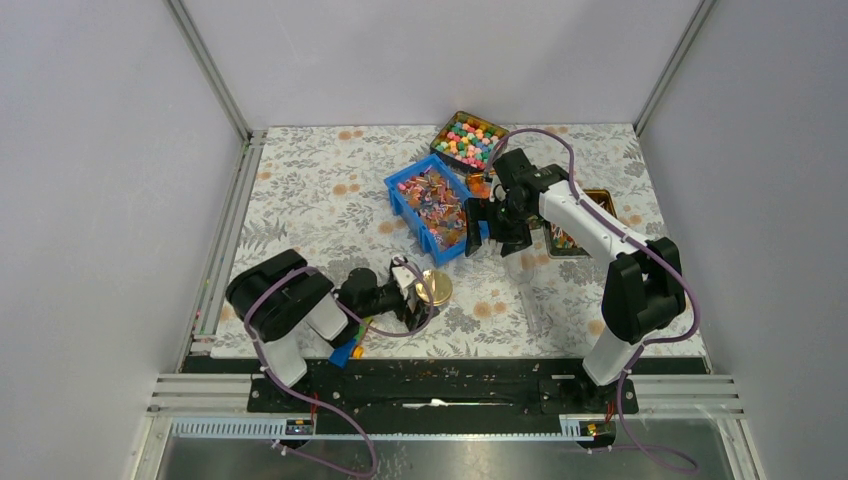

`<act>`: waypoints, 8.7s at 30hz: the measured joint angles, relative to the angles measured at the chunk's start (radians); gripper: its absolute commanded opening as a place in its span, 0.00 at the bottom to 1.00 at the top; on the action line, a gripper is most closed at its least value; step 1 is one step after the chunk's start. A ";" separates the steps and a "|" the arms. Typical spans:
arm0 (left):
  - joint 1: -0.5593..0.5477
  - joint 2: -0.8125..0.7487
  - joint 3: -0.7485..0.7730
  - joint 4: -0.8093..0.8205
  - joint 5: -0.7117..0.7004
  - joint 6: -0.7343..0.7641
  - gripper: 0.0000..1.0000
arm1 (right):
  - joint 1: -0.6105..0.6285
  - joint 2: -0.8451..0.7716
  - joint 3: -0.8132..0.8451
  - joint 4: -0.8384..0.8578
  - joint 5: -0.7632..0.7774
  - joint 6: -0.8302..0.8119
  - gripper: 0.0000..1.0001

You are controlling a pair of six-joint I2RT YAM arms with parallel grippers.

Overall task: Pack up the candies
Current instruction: Pick up the packing bottle from the center of the board, then screw the bottle lid onto the packing bottle.

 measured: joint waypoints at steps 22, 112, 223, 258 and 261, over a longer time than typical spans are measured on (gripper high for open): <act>-0.005 0.178 0.095 0.156 0.088 0.040 0.64 | 0.000 0.007 0.070 -0.052 -0.010 0.048 1.00; 0.082 -0.743 0.651 -1.503 0.401 0.415 0.59 | 0.335 -0.263 0.187 0.117 -0.491 -1.111 1.00; 0.085 -0.768 0.695 -1.640 0.610 0.534 0.51 | 0.343 -0.338 0.068 0.185 -0.677 -1.101 0.90; 0.103 -0.682 0.688 -1.426 0.333 0.328 0.45 | 0.345 -0.378 -0.014 0.393 -0.280 -0.833 0.65; 0.106 -0.668 0.689 -1.395 0.273 0.326 0.45 | 0.357 -0.368 -0.015 0.426 -0.200 -0.799 0.66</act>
